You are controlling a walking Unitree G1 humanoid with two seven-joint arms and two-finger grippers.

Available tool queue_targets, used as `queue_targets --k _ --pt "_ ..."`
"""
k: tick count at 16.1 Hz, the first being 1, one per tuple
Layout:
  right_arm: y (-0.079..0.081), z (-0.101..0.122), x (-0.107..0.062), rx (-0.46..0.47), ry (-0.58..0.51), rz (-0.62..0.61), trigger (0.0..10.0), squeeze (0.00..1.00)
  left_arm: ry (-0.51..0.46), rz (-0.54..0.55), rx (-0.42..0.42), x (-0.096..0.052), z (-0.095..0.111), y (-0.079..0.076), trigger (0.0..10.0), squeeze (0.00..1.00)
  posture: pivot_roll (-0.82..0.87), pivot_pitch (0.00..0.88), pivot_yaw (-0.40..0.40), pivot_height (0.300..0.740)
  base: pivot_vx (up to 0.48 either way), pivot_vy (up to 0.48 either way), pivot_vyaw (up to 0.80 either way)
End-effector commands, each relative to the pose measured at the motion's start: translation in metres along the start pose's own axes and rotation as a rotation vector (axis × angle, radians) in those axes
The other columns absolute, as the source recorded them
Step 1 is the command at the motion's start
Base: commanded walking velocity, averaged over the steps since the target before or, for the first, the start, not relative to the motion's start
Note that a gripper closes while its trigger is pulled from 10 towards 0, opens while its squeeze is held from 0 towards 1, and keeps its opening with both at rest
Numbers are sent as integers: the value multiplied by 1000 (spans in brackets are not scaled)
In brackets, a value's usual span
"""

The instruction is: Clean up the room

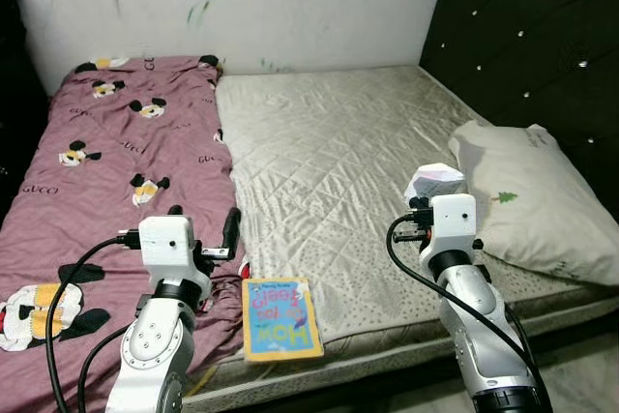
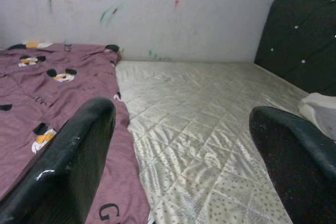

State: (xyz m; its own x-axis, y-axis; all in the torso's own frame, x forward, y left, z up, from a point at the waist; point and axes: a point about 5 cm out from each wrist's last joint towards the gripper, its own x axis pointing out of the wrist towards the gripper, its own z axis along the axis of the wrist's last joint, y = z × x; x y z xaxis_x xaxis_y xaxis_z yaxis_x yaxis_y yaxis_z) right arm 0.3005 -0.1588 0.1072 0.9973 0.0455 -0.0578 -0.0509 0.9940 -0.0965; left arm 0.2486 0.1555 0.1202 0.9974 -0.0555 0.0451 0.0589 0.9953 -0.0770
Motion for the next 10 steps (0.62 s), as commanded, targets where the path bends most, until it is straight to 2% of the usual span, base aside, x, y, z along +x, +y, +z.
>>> queue_targets --k 1,4,10 --pt "0 3 2 -3 -15 3 10000 0 -18 -10 1 0 4 0 10000 0 57 0 -29 740 379 0 0" --pt "1 3 2 -5 -15 5 10000 0 -11 -1 8 1 2 0 10000 0 57 0 -28 740 331 0 0" --pt "0 2 3 -10 -10 2 10000 0 12 37 16 3 -1 2 10000 0 58 0 -27 740 0 0 0"
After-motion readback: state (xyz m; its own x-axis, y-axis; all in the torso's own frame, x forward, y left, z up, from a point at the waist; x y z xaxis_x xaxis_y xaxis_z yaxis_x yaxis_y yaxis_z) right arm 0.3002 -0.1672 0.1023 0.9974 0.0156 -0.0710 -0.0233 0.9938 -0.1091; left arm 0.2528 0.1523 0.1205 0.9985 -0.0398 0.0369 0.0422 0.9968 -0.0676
